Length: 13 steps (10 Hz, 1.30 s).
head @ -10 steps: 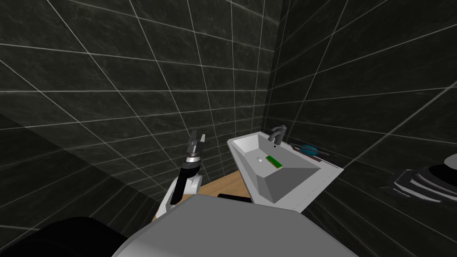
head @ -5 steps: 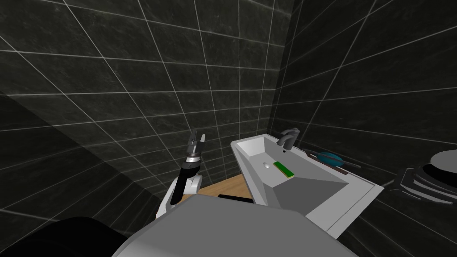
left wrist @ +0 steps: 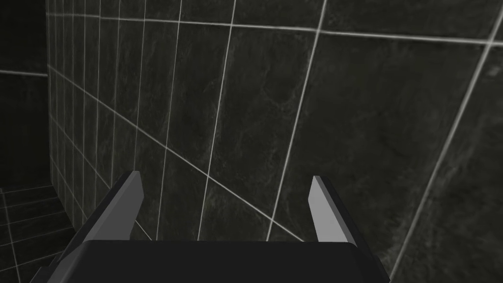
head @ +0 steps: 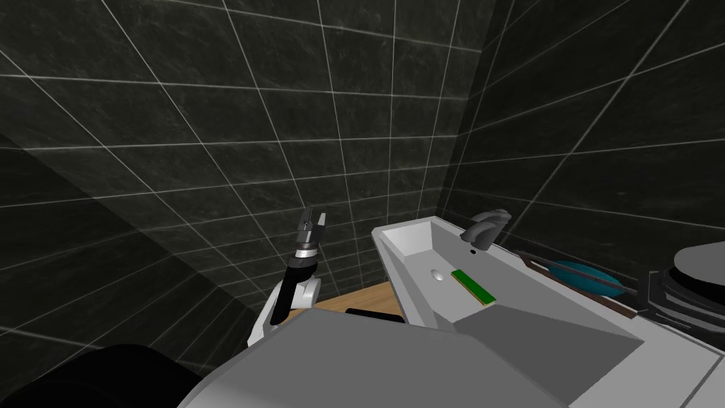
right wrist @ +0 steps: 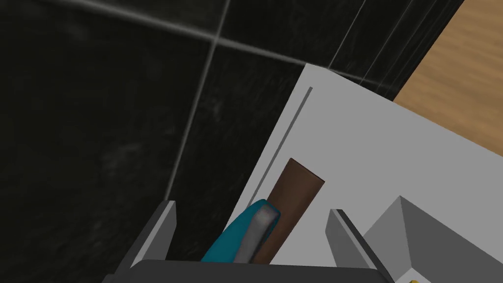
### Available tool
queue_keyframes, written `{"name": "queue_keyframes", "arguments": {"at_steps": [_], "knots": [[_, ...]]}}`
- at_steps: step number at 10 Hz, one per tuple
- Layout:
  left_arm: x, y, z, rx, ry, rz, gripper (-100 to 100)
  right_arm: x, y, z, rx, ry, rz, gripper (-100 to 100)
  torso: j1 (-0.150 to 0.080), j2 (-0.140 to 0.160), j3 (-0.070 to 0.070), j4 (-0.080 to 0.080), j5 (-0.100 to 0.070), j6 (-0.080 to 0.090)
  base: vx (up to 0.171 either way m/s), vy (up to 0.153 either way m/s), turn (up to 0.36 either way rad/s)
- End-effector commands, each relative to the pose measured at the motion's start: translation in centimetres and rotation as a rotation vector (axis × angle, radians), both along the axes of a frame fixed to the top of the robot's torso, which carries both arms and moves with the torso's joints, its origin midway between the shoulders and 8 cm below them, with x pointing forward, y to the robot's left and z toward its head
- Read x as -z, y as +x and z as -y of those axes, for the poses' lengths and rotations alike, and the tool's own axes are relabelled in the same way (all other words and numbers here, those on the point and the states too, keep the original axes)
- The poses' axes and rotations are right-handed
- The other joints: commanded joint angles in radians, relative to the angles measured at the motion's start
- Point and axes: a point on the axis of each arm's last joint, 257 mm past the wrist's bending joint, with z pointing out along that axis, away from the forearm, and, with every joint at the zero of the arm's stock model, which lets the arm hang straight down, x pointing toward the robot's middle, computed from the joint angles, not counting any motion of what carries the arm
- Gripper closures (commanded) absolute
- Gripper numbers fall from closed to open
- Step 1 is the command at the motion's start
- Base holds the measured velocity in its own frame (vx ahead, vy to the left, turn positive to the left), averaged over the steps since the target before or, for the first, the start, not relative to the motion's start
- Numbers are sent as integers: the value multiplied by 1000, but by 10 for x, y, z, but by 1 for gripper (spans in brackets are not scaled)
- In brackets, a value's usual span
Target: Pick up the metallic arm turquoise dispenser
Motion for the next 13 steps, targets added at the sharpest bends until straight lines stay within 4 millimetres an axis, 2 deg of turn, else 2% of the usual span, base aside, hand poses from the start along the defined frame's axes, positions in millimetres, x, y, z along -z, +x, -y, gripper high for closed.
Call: {"name": "queue_keyframes", "arguments": {"at_steps": [1,2,3,4,12,13], "knots": [[0,0,0,0,0,0,0,2,-4,3,-12,-22,-20,-100,0,0,0,0,0,0,91,18,83],[0,0,0,0,0,0,0,2,-2,3,-7,-13,-12,-100,-1,1,0,0,0,0,41,8,18],[0,0,0,0,0,0,0,2,-2,3,-9,-15,-12,0,-1,4,2,1,0,1,8,1,0],[0,0,0,0,0,0,0,9,-12,6,2,-6,1,-100,-2,6,4,2,0,1,-15,-40,69],[0,0,0,0,0,0,0,37,-54,17,46,24,55,-100,-15,11,6,2,-6,5,-34,-49,60],[0,0,0,0,0,0,0,34,-48,17,40,23,53,-100,-18,12,7,2,-8,6,-16,-11,13]]}}
